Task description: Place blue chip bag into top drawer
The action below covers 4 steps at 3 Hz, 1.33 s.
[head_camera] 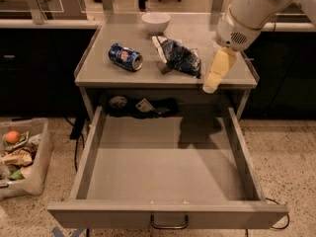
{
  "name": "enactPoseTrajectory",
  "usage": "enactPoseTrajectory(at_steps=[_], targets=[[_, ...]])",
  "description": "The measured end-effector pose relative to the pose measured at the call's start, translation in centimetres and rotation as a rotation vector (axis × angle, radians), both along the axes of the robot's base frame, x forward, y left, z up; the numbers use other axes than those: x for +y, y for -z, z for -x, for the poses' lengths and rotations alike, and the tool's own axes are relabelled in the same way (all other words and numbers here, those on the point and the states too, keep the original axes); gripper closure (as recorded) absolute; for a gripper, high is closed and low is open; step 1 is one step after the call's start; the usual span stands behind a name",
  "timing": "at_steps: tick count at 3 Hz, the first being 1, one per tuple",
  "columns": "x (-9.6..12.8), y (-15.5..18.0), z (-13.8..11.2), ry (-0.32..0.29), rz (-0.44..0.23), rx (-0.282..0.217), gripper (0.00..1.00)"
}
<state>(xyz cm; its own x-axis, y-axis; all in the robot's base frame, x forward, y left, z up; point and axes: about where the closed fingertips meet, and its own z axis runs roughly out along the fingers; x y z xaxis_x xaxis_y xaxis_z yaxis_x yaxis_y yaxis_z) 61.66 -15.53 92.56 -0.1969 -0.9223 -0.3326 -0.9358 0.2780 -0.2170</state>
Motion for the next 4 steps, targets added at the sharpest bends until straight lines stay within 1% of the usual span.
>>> enactPoseTrajectory(at_steps=[1,2,3,4], targets=[[-0.1,-0.9,-4.3,0.039,0.006,-0.083,0.00],[1.2,-2.0,-9.9,0.050,0.013,-0.152,0.00],[4.5,0.9,-14.5,0.027,-0.023,-0.118,0.00],[7.9,2.5,-16.5,-0.021,-0.107,-0.079,0.00]])
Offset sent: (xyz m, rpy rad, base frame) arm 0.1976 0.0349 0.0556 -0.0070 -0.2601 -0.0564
